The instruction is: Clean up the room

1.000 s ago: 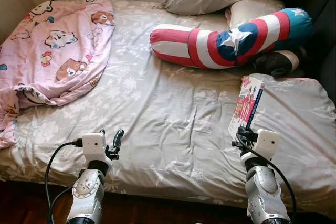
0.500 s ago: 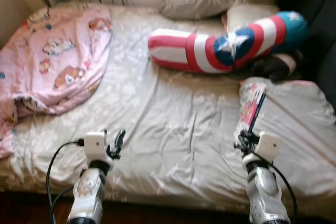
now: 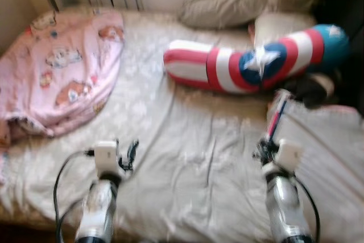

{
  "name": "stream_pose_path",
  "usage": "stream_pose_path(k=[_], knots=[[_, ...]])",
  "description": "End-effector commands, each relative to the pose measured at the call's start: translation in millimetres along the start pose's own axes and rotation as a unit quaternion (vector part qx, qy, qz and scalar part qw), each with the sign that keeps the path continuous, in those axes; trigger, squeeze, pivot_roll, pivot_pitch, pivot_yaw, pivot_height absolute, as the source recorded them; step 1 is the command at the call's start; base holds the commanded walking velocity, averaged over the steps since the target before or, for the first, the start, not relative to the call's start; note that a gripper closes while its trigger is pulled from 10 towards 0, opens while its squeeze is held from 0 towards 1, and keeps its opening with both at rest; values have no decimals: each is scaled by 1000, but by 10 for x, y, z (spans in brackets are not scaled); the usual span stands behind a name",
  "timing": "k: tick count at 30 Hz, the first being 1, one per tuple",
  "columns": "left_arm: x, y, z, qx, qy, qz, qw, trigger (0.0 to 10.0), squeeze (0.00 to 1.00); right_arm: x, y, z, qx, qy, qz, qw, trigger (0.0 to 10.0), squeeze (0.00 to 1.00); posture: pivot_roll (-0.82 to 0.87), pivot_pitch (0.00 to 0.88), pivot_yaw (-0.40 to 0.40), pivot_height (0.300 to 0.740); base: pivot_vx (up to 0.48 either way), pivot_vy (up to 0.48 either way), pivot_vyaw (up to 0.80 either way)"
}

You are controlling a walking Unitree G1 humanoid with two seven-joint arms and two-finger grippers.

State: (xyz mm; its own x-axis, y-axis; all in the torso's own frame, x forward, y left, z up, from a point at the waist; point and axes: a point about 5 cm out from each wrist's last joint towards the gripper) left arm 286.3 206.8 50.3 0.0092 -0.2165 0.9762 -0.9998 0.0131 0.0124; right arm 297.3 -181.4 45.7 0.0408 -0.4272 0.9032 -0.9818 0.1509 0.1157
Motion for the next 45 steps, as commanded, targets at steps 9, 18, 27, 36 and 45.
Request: stream_pose_path(k=[9, 18, 27, 36, 45], knots=[[-35, 38, 12, 12, 14, -9, 1000, 10000, 0, 40, -2, -46, 57, 96, 3, 994, 10000, 0, 51, 178, -25, 740, 0, 0, 0], [-64, 61, -8, 58, 73, -18, 995, 10000, 0, 109, -26, -108, 132, 257, 5, 957, 10000, 0, 35, 177, -31, 740, 0, 0, 0], [-101, 94, -155, 104, 113, -25, 988, 10000, 0, 9, -18, -69, 180, 408, -31, 894, 10000, 0, 38, 174, -40, 740, 0, 0, 0], [-80, 80, -116, 95, 120, -21, 988, 10000, 0, -65, 0, -24, 199, 518, -36, 831, 10000, 0, 37, 166, -40, 740, 0, 0, 0], [-77, 57, -67, 82, 123, -21, 989, 10000, 0, -38, -27, 62, 207, 578, -46, 788, 10000, 0, 29, 146, -38, 740, 0, 0, 0]])
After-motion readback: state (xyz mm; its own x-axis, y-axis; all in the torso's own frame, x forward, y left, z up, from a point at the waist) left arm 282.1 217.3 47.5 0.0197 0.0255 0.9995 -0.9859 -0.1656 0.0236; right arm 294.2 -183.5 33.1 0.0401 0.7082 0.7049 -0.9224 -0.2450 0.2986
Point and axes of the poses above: a point about 5 cm out from each wrist's last joint towards the gripper, its own y axis pointing back from the gripper into the wrist, its own x axis along the axis of the wrist's last joint, z = x × y, and after that the axes turned 14 degrees about -y, right-handed
